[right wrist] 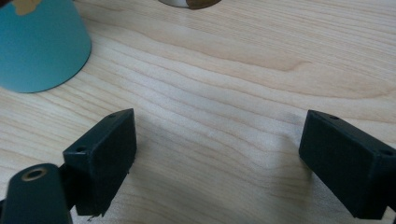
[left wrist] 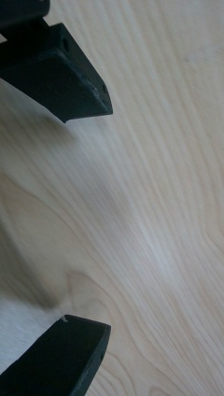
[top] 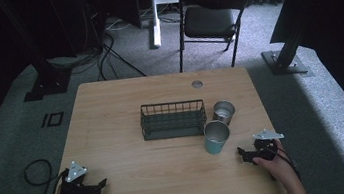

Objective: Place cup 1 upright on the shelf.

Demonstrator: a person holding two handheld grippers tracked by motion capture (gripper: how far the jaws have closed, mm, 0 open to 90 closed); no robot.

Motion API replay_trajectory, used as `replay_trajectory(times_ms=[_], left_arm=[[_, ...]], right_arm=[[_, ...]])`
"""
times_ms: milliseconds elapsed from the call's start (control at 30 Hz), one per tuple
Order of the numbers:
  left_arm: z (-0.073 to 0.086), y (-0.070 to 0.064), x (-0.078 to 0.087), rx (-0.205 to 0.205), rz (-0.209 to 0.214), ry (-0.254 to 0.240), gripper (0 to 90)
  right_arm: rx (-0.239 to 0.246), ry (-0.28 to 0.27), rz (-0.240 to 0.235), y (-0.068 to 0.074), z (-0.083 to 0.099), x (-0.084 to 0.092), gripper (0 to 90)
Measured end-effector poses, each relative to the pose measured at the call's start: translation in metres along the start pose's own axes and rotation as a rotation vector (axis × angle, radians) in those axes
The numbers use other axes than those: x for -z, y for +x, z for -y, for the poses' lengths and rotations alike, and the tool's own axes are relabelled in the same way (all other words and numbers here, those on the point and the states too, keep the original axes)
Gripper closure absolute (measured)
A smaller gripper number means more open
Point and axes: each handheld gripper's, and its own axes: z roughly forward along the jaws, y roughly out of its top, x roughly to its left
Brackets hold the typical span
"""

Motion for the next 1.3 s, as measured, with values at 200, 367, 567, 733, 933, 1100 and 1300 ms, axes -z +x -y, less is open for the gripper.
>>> replay_trajectory(times_ms=[200,367,567,733,933,1100,1300], left_arm=[[-0.005,-0.006,-0.005,-0.029,0.026,0.017,1.4],[-0.009,-0.014,-0.005,-0.059,0.049,0.014,1.4],[-0.016,-0.021,-0.006,-0.086,0.065,0.003,1.4],[-0.023,-0.027,-0.012,-0.110,0.090,-0.003,1.4],[-0.030,-0.033,-0.016,-0.119,0.120,-0.024,1.4],[-0.035,-0.039,-0.020,-0.135,0.138,-0.025,1.4],[-0.042,-0.047,-0.025,-0.159,0.158,-0.021,1.4]], right_arm=[[0.000,0.000,0.000,0.000,0.000,0.000,10.9],[0.000,0.000,0.000,0.000,0.000,0.000,10.8],[0.000,0.000,0.000,0.000,0.000,0.000,10.9],[0.000,0.000,0.000,0.000,0.000,0.000,10.8],[0.000,0.000,0.000,0.000,0.000,0.000,10.8],[0.000,0.000,0.000,0.000,0.000,0.000,10.8],[0.000,0.000,0.000,0.000,0.000,0.000,10.9]])
